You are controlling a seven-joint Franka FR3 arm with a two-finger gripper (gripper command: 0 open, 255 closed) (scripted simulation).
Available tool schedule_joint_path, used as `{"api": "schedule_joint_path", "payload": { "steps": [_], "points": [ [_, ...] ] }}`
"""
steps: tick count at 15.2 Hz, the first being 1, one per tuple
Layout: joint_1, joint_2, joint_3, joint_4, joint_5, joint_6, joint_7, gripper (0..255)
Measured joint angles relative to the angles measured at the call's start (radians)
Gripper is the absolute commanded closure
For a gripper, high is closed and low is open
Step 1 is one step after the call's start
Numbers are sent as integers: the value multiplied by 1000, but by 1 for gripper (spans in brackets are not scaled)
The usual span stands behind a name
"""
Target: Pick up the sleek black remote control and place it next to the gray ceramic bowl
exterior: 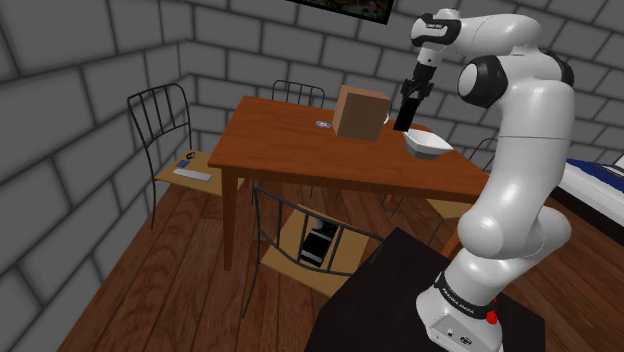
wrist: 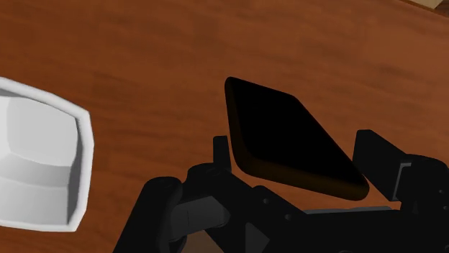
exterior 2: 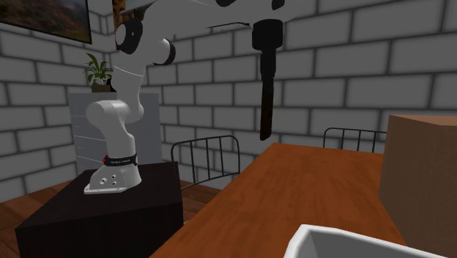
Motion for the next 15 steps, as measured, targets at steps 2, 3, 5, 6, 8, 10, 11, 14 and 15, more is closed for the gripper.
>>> {"api": "schedule_joint_path", "payload": {
  "steps": [2,3,5,6,8,10,11,14,15],
  "points": [
    [-35,20,-9,18,11,0,-40,255],
    [-57,40,-12,50,21,-14,-60,255],
    [-96,68,-19,79,34,-17,-101,255],
    [-119,86,-21,112,43,-33,-120,255],
    [-168,136,-24,183,62,-55,-157,255],
    [-217,183,-26,244,80,-72,-194,255],
    [-243,208,-26,285,89,-88,-210,255],
    [-270,223,-28,282,96,-73,-240,255],
    [-267,221,-28,269,96,-62,-240,255]
  ]
}}
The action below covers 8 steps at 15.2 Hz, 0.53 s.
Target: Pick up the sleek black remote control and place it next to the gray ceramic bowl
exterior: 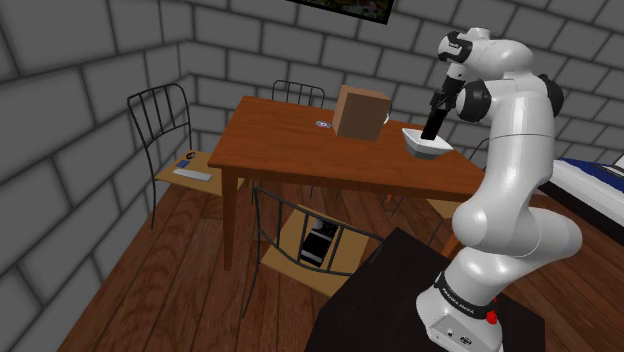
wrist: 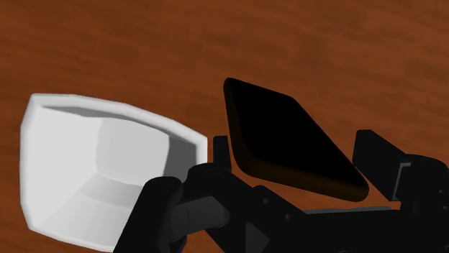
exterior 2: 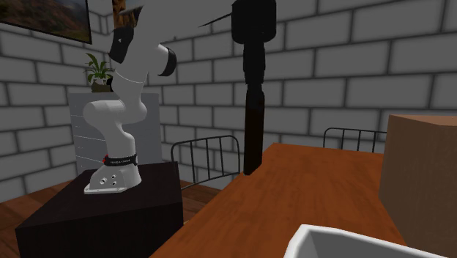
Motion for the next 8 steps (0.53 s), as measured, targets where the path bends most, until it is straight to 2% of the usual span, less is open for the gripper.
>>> {"api": "schedule_joint_path", "payload": {
  "steps": [8],
  "points": [
    [35,-43,-5,-184,-10,138,-12,255]
  ]
}}
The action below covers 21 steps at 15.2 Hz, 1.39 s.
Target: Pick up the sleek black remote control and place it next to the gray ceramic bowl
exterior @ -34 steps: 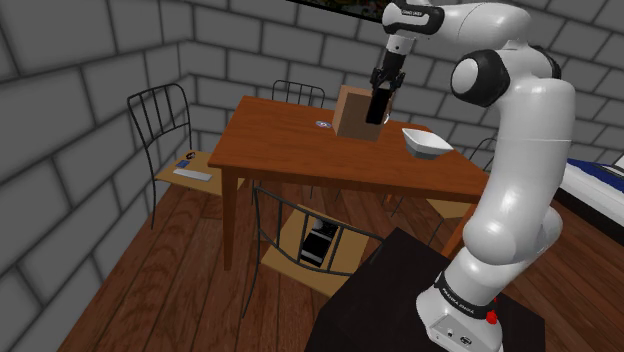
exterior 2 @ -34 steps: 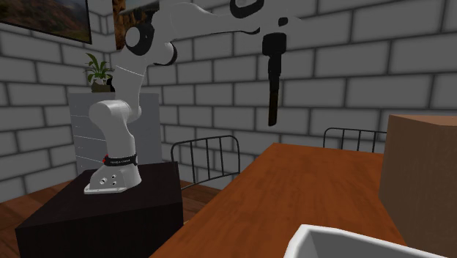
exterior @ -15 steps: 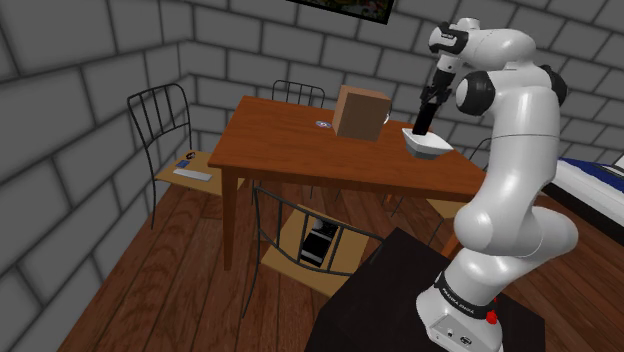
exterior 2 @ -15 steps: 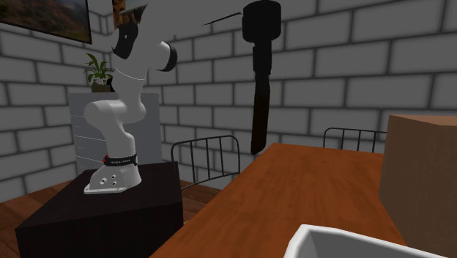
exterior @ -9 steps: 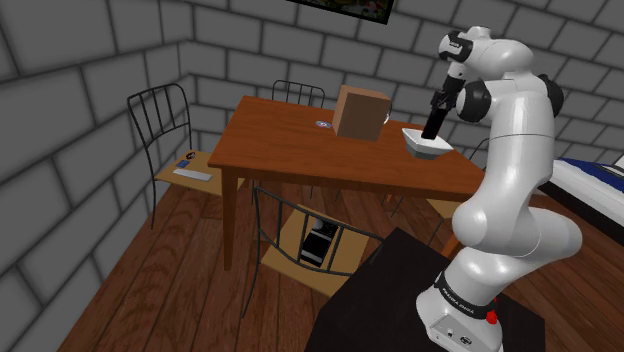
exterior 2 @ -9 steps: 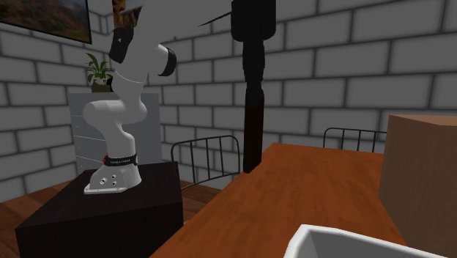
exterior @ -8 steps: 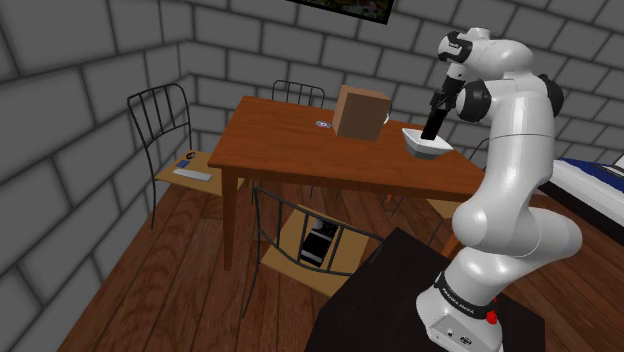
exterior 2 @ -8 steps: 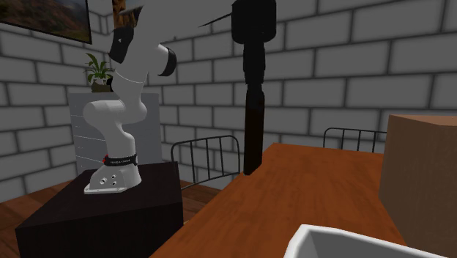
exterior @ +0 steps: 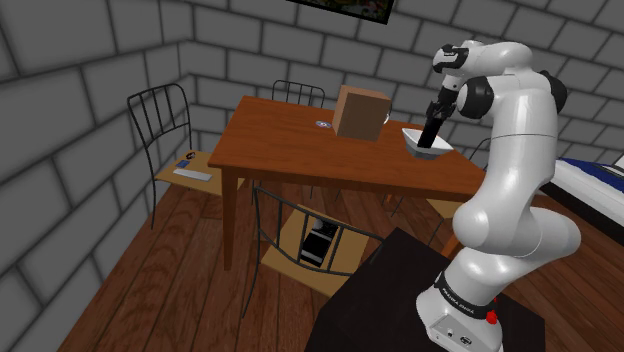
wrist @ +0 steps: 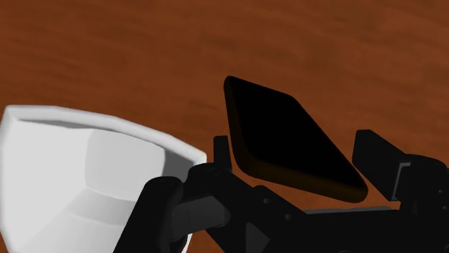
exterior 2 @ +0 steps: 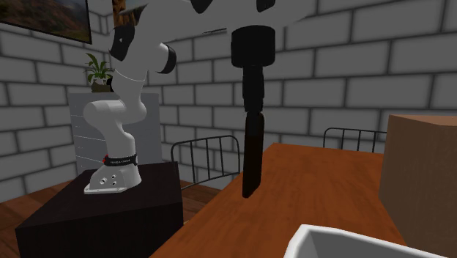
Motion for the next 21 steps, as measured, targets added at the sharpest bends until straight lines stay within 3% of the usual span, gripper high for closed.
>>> {"api": "schedule_joint_path", "payload": {
  "steps": [21],
  "points": [
    [29,16,10,-252,15,262,-24,255]
  ]
}}
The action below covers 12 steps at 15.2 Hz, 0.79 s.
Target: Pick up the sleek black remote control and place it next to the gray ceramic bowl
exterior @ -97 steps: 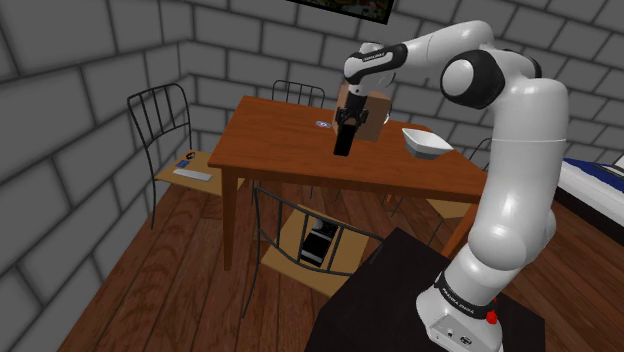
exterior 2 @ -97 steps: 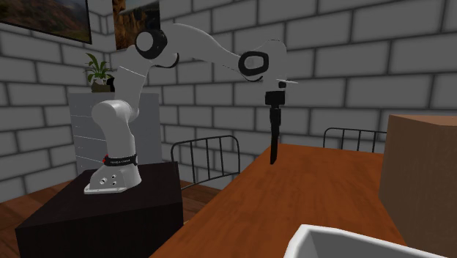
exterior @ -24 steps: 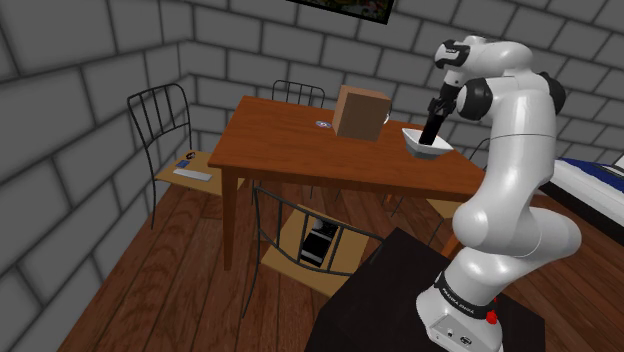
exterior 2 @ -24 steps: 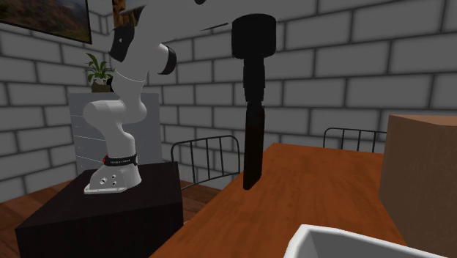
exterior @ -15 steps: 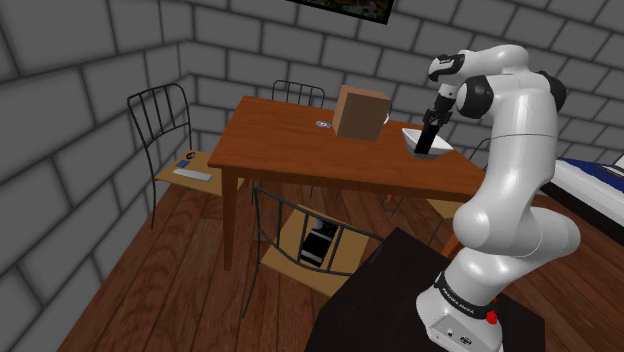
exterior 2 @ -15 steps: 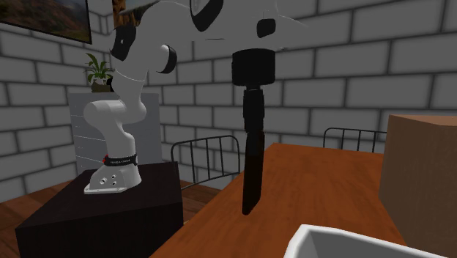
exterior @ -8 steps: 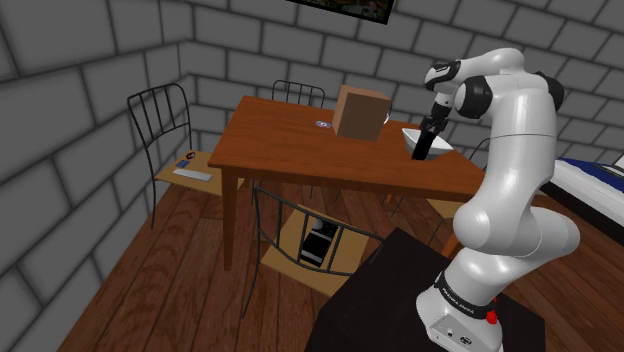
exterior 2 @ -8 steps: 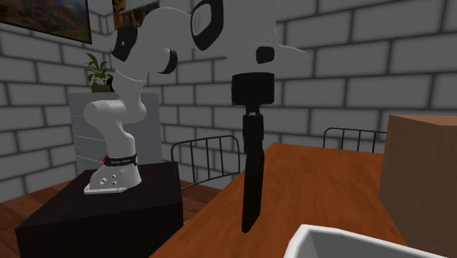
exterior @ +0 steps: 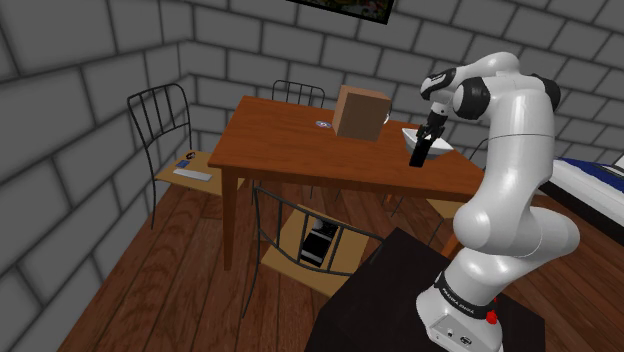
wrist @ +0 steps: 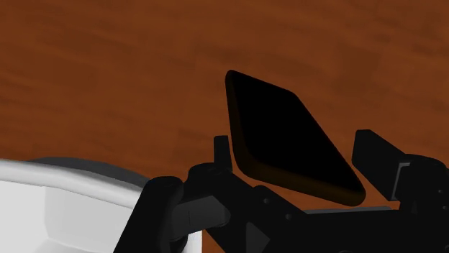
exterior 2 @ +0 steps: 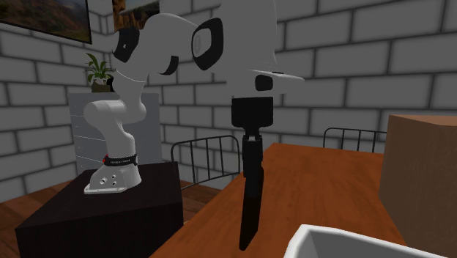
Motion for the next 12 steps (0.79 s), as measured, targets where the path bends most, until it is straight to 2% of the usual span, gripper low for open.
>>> {"api": "schedule_joint_path", "payload": {
  "steps": [5,6,12],
  "points": [
    [0,1,0,-4,1,5,-1,255],
    [0,1,0,-4,1,5,-1,0],
    [0,0,0,-4,1,6,-1,0]
  ]
}}
